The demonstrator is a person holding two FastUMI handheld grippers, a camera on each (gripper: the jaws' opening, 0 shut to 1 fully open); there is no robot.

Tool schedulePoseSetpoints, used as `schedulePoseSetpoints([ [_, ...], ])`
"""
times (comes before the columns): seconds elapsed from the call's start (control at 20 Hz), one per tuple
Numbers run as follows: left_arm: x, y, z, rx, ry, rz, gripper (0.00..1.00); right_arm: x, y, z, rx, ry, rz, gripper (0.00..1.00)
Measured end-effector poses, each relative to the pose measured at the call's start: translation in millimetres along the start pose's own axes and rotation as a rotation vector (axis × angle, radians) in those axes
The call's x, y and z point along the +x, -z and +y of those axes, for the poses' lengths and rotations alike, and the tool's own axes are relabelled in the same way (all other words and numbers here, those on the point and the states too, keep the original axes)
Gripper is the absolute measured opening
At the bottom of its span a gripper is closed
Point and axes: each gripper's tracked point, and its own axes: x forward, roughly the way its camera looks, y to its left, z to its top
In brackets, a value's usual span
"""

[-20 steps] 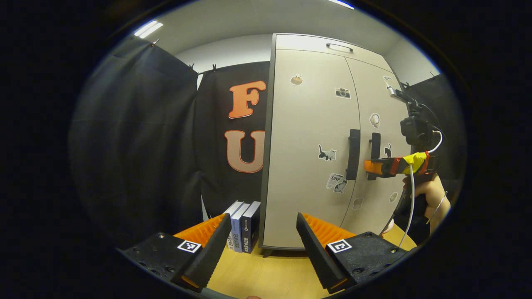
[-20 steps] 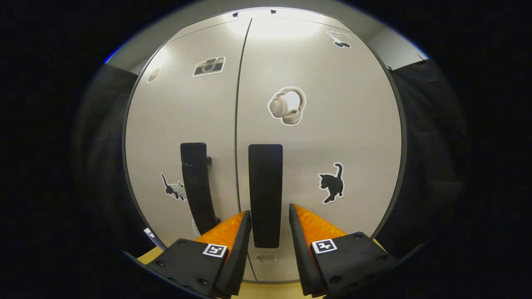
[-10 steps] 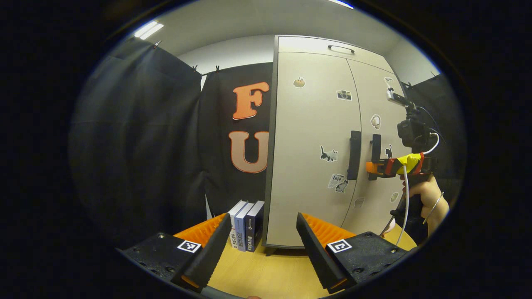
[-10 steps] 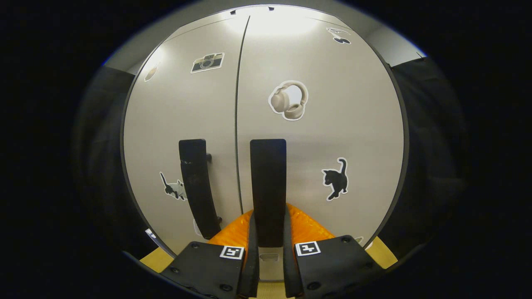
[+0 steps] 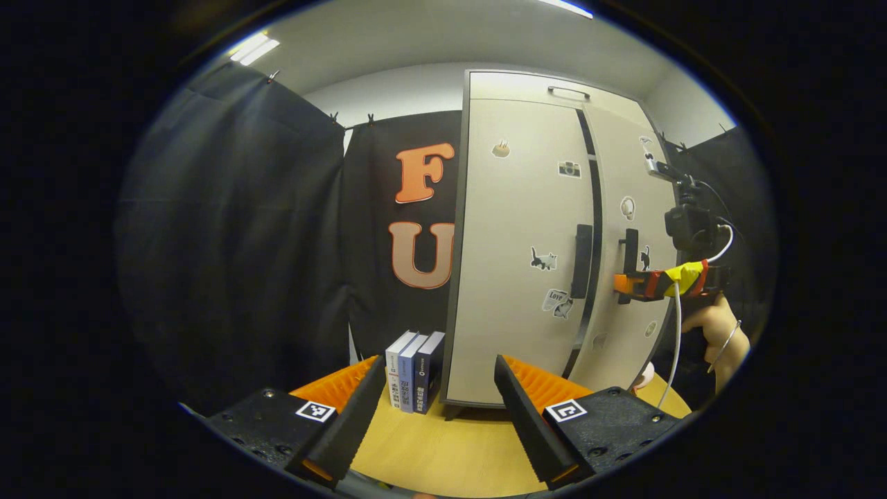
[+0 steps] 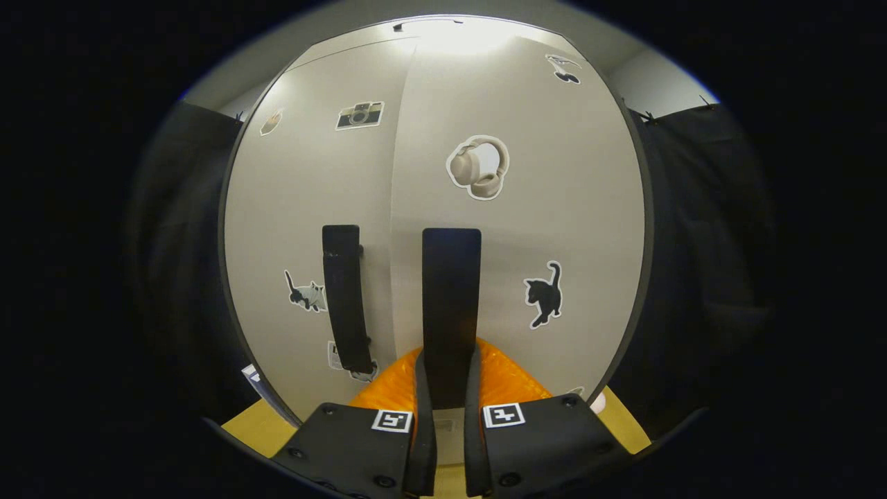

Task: Open the right door of the double-door shoe cabinet with the right hand, and open the left door with the left hand.

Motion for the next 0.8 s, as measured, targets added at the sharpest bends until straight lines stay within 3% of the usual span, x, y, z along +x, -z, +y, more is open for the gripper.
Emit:
schedulePoseSetpoints([
  [0.8,-64.6,-18.9,0.6,0.014,-0.009,-0.047,0.95,-32.9,2.5,-21.3,-0.026,0.017,-0.003,0.23],
])
